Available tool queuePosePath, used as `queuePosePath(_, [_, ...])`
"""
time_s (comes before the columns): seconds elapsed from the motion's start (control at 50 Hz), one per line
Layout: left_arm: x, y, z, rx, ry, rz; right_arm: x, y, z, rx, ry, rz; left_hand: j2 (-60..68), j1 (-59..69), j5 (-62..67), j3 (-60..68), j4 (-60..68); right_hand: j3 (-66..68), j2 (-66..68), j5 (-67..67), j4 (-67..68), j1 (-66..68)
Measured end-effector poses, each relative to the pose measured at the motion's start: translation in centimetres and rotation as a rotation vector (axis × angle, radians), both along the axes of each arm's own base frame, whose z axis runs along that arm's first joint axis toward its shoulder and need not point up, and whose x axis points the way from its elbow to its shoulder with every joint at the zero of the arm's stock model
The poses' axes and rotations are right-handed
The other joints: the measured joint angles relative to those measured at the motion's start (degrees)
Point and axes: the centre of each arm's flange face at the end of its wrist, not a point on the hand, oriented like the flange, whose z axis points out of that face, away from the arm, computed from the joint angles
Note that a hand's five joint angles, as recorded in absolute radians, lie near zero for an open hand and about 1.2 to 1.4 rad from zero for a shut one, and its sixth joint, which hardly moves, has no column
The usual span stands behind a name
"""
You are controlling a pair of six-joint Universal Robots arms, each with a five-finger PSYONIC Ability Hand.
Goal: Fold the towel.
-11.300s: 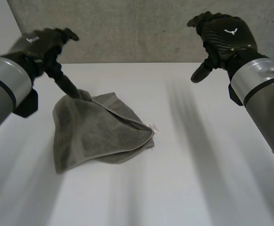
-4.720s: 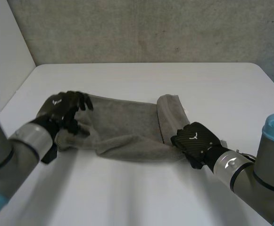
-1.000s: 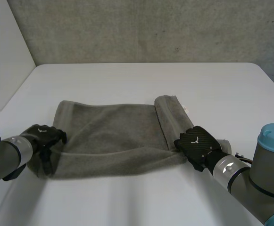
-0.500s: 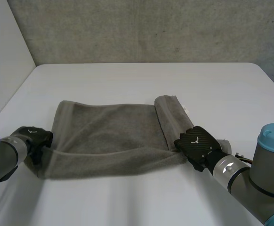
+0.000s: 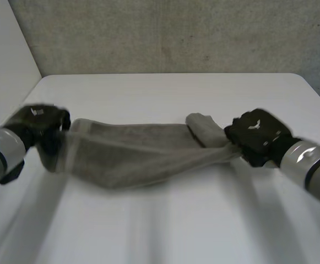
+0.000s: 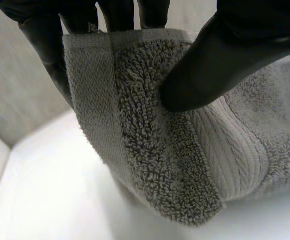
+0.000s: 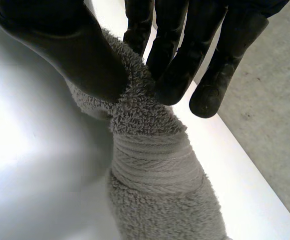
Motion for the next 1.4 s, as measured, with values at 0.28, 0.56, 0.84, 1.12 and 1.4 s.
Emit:
queuePosePath(0.28, [0.2, 2.3, 9.0, -0.199, 0.375, -0.014, -0.7, 0.9, 12.0, -0.001, 0.008, 0.020, 0.00, 0.01, 0.00, 0.05, 0.00, 0.00, 0.00, 0.06, 0.00, 0.00])
queuePosePath(0.56, [-0.7, -4.3, 1.9, -0.023, 0.389, 0.038, 2.8, -6.4, 6.3, 0.036, 0.162, 0.152, 0.29, 0.02, 0.00, 0.26, 0.06, 0.00, 0.00, 0.15, 0.00, 0.00])
queuePosePath(0.84, [-1.4, -10.6, 17.7, -0.645, 0.748, -0.015, 6.8, -9.0, 20.7, -0.684, -0.464, 0.062, 0.30, 0.03, 0.00, 0.38, 0.61, 0.00, 0.00, 0.15, 0.00, -0.01])
queuePosePath(1.12, [-1.8, -9.8, 5.9, -0.280, 0.650, 0.000, 8.0, -6.9, 6.8, -0.371, 0.098, 0.188, 0.30, 0.04, 0.00, 0.43, 0.61, 0.00, 0.54, 0.16, 0.00, -0.01])
queuePosePath(1.4, [1.9, -3.8, -8.1, 0.120, 0.418, 0.099, 6.1, -0.9, -5.8, 0.028, 0.299, 0.356, 0.30, 0.04, 0.00, 0.51, 0.61, -53.14, -51.98, -54.66, -53.32, -52.32])
